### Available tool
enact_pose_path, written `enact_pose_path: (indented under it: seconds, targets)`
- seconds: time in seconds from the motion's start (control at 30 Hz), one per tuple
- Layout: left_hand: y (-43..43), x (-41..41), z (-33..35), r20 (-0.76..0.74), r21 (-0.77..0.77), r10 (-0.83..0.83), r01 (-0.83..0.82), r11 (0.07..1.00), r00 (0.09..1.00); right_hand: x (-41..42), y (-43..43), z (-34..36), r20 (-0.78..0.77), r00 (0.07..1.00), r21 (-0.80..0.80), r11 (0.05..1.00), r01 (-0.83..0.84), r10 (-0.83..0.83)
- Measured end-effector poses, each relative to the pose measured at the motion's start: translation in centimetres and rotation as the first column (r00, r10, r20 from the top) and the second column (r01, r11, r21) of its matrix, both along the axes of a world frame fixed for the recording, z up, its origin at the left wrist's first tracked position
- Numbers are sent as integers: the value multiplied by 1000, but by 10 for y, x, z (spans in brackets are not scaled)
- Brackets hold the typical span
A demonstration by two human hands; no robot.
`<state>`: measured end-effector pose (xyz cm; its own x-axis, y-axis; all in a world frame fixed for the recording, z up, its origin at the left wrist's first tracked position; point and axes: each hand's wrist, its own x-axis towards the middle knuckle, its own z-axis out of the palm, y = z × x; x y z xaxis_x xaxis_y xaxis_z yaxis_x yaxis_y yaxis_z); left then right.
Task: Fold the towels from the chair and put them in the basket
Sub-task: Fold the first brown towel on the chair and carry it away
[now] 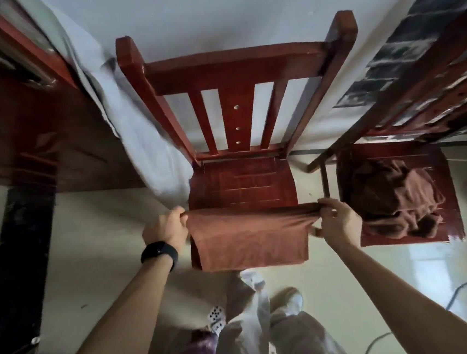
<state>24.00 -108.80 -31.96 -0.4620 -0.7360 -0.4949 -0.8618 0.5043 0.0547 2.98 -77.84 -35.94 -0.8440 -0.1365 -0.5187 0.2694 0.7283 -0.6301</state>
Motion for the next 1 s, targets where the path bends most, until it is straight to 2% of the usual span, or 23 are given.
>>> enact_pose_path:
  seconds: [0.1, 0.23, 0.33, 0.47, 0.57, 0.67, 0.8, 0.87, 0.93, 1.0]
  targets:
    - [-24, -30, -37, -74, 41, 82, -80, 996, 994, -23, -34, -23, 3, 998, 17, 998, 59, -59]
    - [-46, -67, -73, -63, 114, 177, -169, 979, 982, -48, -79, -37, -1, 989, 42, 988, 148, -148]
    - [-60, -79, -110, -120, 173, 238, -216, 961, 964, -65, -100, -54, -12, 983, 94, 978, 186, -185]
    - [-61, -91, -139, -203, 220, 326, -281, 934, 923, -72, -112, -83, 64, 962, 56, 964, 260, -264]
    - [-54, -96, -150, -291, 289, 428, -348, 892, 856, -77, -113, -93, 53, 990, 69, 990, 125, -128]
    - [-50, -95, -159, -348, 351, 460, -341, 872, 817, -83, -118, -87, 117, 993, 35, 999, -4, 0]
    - [-26, -77, -159, -289, 369, 352, -236, 899, 890, -59, -102, -86, 228, 973, 58, 997, -43, 29]
    - [-3, -53, -160, -229, 373, 315, -216, 902, 921, -29, -81, -92, 247, 966, 160, 981, -112, 70]
    - [20, -23, -164, -142, 411, 384, -298, 861, 912, 4, -53, -103, 312, 947, 276, 947, -162, 71]
    - [41, 10, -173, -38, 406, 486, -431, 806, 873, 37, -25, -116, 386, 923, 345, 927, -149, 4]
